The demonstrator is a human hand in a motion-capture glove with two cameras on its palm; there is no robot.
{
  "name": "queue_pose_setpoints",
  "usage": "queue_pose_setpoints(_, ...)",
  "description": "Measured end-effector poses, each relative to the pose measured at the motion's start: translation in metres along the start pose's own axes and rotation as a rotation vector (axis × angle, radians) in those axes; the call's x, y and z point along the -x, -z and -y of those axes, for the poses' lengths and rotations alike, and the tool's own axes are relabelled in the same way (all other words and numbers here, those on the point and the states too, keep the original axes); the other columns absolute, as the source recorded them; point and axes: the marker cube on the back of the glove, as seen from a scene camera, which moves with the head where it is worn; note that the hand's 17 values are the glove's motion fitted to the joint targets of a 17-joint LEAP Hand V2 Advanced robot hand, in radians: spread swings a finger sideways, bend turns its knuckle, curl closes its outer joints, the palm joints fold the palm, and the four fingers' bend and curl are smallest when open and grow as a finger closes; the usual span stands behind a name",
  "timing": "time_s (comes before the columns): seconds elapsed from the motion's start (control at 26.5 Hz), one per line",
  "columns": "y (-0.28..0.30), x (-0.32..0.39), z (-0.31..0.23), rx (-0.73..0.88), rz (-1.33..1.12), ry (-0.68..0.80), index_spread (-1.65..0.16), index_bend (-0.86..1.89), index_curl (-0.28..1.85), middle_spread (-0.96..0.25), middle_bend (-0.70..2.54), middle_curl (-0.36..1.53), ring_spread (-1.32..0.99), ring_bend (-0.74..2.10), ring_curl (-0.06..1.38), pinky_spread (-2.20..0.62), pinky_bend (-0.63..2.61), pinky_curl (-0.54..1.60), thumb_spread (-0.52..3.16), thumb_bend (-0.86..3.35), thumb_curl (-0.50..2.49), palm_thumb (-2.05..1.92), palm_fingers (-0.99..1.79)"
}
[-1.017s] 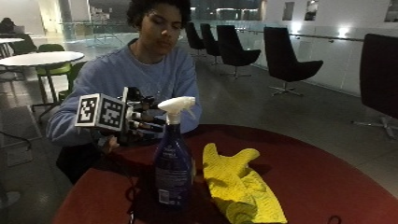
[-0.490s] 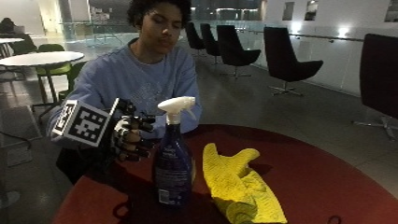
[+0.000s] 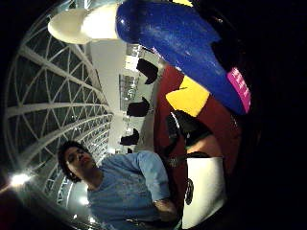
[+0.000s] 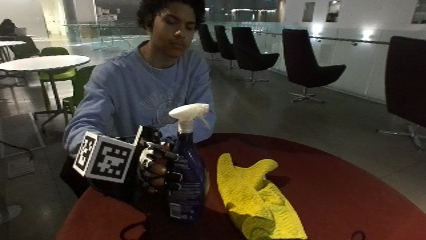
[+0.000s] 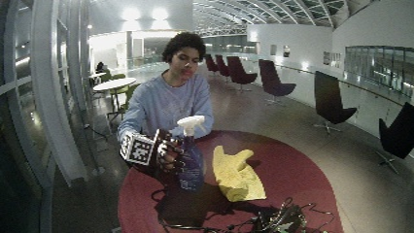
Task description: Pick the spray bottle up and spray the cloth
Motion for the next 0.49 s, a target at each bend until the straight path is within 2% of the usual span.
queue_pose_setpoints(0.23,-0.015,-0.004,0.014,-0.048,0.025,-0.013,-0.36,0.01,0.12,0.0,0.23,0.38,0.02,0.51,0.36,0.2,0.57,0.4,1.01,-0.02,0.4,0.8,0.51)
queue_pose_setpoints(0.49,-0.021,-0.008,0.02,-0.137,0.003,-0.015,-0.36,0.05,0.1,-0.03,0.27,0.39,-0.02,0.59,0.37,0.2,0.61,0.39,0.95,-0.01,0.41,0.86,0.65)
